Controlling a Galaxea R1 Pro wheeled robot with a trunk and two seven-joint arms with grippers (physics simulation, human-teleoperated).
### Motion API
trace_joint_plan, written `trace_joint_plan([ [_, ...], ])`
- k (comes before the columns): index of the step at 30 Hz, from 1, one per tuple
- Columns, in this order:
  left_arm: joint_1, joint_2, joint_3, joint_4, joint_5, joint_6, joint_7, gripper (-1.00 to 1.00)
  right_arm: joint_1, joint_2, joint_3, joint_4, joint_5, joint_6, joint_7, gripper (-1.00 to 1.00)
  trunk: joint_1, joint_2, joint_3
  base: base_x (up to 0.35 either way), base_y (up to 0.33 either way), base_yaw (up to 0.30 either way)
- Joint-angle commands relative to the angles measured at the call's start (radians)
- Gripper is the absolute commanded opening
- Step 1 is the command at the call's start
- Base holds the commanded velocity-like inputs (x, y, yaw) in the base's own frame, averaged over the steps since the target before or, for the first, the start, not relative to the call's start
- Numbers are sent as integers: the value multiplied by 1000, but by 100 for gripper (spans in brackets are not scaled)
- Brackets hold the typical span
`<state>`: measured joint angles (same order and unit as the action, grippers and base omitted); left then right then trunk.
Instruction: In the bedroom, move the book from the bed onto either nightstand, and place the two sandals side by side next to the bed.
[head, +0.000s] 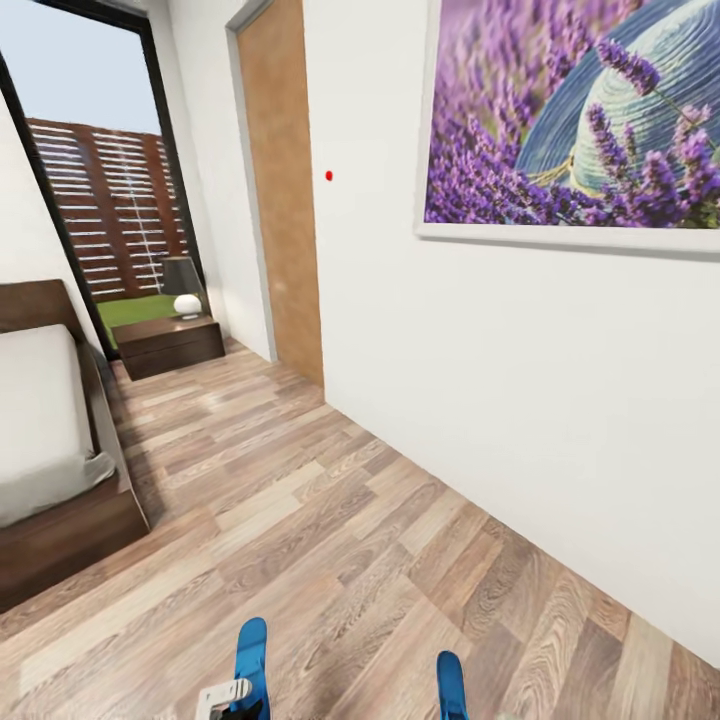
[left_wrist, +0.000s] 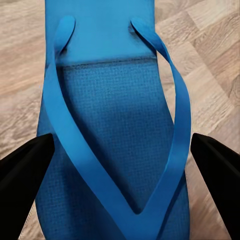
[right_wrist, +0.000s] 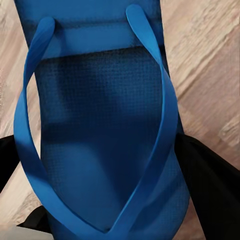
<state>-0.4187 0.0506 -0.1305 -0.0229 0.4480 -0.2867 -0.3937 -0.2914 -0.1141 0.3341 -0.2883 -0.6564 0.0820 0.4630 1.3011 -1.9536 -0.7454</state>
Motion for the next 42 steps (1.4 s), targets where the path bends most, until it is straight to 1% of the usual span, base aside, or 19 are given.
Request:
trace_joint_plan([
  [1,-1,0,-8,1,10,-3,-3,-100,0,-1,3,-2,-11,7,1,-100,0,0,-1,0,0,292],
  [13,-1,2,-6,1,10,-3,-1,-100,0,-4,2,0,-11,6,-1,-100,0,0,-1,0,0,291],
  [19,-1,6,-6,1,9,-5,-1,-100,0,-3,1,36,-11,-20,-1,-100,0,0,-1,0,0,247],
  [24,0,5,-6,1,9,-5,-1,-100,0,-4,3,54,-11,-22,0,-100,0,0,-2,0,0,38],
  [26,-1,4,-6,1,9,-5,-1,-100,0,-4,3,97,-11,-22,0,-100,0,0,-4,0,0,3],
  [27,0,3,-7,1,9,-5,-1,-100,0,-5,2,134,-13,-22,1,-100,0,0,-5,0,0,1],
  [30,-1,2,-7,1,9,-5,-1,-100,0,-6,1,169,-14,-22,3,-100,0,0,-10,0,0,0],
  [42,-1,2,-7,2,11,-4,-1,-100,0,-9,0,182,-14,-23,2,-100,0,0,-29,0,0,0],
])
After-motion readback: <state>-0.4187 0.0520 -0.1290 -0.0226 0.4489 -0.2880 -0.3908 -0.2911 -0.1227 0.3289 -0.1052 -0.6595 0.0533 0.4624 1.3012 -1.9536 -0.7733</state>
